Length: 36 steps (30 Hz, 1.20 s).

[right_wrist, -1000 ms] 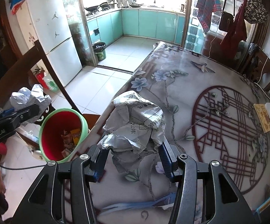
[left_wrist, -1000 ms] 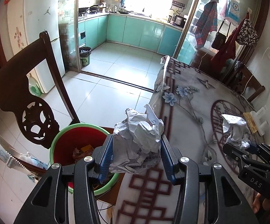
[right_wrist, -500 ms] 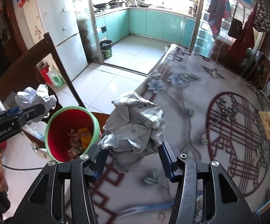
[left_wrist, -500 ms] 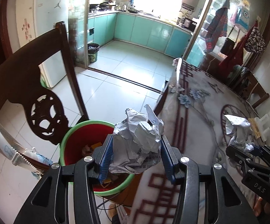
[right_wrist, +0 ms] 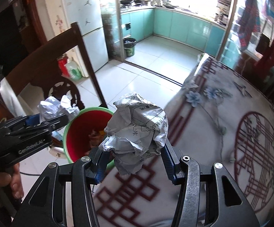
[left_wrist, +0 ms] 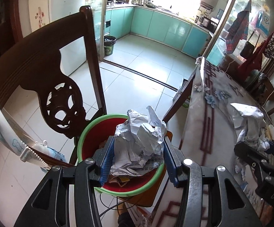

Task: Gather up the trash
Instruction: 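Carry both crumpled papers over the red bin and open both tools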

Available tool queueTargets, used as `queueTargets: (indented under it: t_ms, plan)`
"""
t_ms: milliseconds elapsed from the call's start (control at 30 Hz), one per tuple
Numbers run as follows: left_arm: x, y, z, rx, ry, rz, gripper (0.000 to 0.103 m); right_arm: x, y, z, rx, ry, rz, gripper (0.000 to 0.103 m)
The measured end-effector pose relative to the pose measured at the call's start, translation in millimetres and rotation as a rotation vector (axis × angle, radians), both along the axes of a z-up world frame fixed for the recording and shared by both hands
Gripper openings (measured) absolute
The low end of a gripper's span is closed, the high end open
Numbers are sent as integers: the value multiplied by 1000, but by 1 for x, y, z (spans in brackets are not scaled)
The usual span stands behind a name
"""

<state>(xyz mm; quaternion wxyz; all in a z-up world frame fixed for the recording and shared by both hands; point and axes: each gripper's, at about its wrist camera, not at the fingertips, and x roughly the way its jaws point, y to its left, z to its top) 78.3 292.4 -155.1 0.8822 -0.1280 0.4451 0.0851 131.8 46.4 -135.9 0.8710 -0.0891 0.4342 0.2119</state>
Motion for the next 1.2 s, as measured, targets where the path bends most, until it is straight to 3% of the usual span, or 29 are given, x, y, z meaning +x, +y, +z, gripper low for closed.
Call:
queueTargets:
  t_ms: [500,1200]
  plan:
    - [7,47,-24,8,51,87,47,11,31,-20,-28,72,43,49]
    - [35,67,-58,3,138,101,47,38,57,-52,-56,160,73,49]
